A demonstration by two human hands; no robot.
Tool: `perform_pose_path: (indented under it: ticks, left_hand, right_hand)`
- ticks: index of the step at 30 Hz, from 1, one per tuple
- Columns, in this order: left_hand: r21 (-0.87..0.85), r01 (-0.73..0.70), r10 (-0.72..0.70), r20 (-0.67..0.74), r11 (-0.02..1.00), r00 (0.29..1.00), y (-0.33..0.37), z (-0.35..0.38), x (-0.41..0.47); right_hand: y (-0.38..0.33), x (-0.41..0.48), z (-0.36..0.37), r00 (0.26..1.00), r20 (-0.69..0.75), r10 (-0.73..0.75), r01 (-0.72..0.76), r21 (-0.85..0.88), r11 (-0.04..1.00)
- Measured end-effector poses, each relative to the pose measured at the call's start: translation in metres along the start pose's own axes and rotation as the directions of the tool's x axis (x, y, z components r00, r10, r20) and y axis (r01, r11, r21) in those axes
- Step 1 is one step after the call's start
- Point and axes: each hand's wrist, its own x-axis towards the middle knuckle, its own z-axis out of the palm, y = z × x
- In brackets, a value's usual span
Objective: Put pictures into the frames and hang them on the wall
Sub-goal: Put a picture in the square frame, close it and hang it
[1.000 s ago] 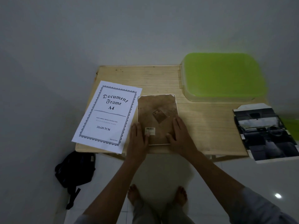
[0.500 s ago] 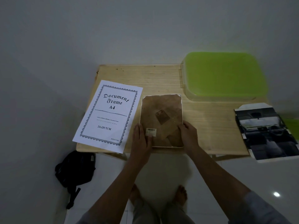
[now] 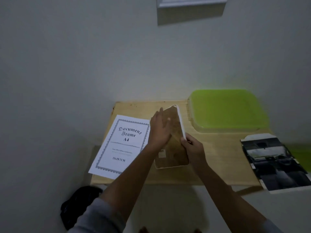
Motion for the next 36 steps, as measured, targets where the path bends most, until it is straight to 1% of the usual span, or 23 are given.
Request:
perform_pose_path:
  ticks: [3,4,7,11,15,17,20,23,25,26,28,30,31,33,35,36]
  left_hand:
    - [0.009,-0.029,0.029,-0.025,1.000,0.999,0.028,-0.011,0.021]
    - [-0.008,-0.014,0.014,-0.026,1.000,1.000,0.034,-0.014,0.024]
    - [-0.079,0.011,-0.017,-0.070,0.997,0.997,0.040,-0.022,0.024]
    - [-0.103,0.034,-0.054,-0.192,0.994,0.980,0.037,-0.034,0.022]
    - [-0.107,0.037,-0.064,-0.259,0.994,0.964,0.032,-0.049,0.019]
    - [-0.144,0.016,-0.057,-0.288,0.989,0.956,0.025,-0.058,0.019]
    - [-0.210,0.011,-0.083,-0.338,0.978,0.938,0.013,-0.077,0.016]
    - [-0.313,0.054,-0.171,-0.359,0.948,0.917,-0.004,-0.105,0.016]
    - [-0.396,0.059,-0.210,-0.349,0.916,0.913,-0.019,-0.124,0.015]
    - [-0.437,0.058,-0.225,-0.340,0.898,0.913,-0.027,-0.134,0.015]
    - [-0.518,0.063,-0.258,-0.314,0.853,0.914,-0.041,-0.153,0.013]
    - [-0.589,0.061,-0.281,-0.288,0.806,0.915,-0.051,-0.168,0.013]
    - [-0.618,0.058,-0.286,-0.277,0.784,0.917,-0.055,-0.175,0.013]
    - [-0.660,0.047,-0.284,-0.257,0.750,0.924,-0.059,-0.183,0.014]
    - [-0.699,0.042,-0.277,-0.227,0.714,0.934,-0.059,-0.185,0.017]
    - [-0.718,0.038,-0.271,-0.212,0.695,0.939,-0.055,-0.184,0.021]
  right_hand:
    - [-0.023,-0.005,0.009,0.987,0.010,-0.160,0.160,-0.067,0.985]
    - [-0.029,-0.008,0.012,0.976,0.025,-0.218,0.220,-0.098,0.971]
    - [-0.043,-0.014,0.018,0.948,0.067,-0.310,0.317,-0.197,0.928]
    - [-0.044,-0.014,0.026,0.936,0.062,-0.347,0.349,-0.297,0.889]
    - [-0.047,-0.016,0.041,0.926,0.094,-0.365,0.377,-0.286,0.881]
    - [-0.049,-0.019,0.050,0.926,0.111,-0.362,0.378,-0.272,0.885]
    - [-0.048,-0.025,0.066,0.902,0.201,-0.383,0.426,-0.262,0.866]
    - [-0.044,-0.031,0.082,0.878,0.285,-0.385,0.455,-0.245,0.856]
    - [-0.044,-0.029,0.086,0.866,0.287,-0.409,0.481,-0.256,0.839]
    - [-0.045,-0.026,0.088,0.869,0.258,-0.422,0.482,-0.252,0.839]
    - [-0.049,-0.014,0.088,0.888,0.137,-0.438,0.459,-0.270,0.846]
    - [-0.052,0.001,0.087,0.913,0.023,-0.408,0.391,-0.338,0.856]
    - [-0.055,0.006,0.088,0.932,0.010,-0.361,0.341,-0.355,0.870]
    - [-0.062,0.013,0.089,0.966,0.063,-0.252,0.259,-0.314,0.914]
    - [-0.067,0.014,0.088,0.971,0.120,-0.206,0.229,-0.232,0.945]
    - [-0.071,0.014,0.086,0.973,0.108,-0.205,0.222,-0.185,0.957]
